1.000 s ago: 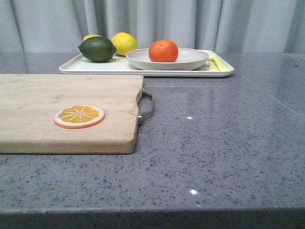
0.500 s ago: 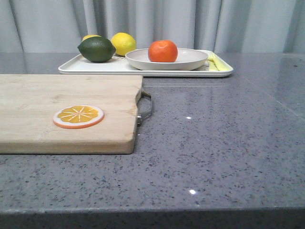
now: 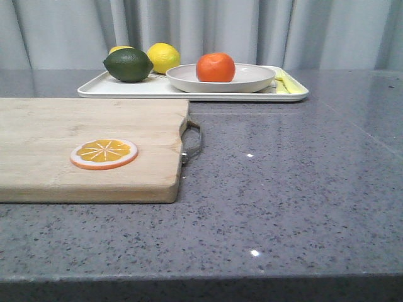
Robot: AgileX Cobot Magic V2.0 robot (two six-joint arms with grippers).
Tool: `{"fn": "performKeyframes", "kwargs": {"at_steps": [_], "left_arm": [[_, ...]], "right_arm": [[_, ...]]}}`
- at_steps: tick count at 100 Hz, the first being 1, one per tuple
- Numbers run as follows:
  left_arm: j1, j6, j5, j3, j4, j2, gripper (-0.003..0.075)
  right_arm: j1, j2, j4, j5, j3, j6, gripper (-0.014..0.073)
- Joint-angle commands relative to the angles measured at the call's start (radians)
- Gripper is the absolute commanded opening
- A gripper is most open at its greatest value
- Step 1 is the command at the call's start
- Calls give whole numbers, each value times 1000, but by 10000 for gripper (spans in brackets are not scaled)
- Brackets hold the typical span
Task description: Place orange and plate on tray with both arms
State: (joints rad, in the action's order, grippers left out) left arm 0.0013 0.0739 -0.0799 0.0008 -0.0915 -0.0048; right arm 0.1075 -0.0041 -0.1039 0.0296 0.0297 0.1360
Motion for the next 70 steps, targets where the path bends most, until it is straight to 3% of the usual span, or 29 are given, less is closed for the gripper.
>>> {"fn": "performKeyframes", "kwargs": {"at_steps": [1, 70], "left_arm": [[2, 6, 80, 10, 1, -32, -20], [2, 6, 80, 10, 1, -32, -20]], "right_arm": [[-5, 10, -14, -72, -23, 2, -69], [-5, -19, -14, -73, -23, 2, -69]]}}
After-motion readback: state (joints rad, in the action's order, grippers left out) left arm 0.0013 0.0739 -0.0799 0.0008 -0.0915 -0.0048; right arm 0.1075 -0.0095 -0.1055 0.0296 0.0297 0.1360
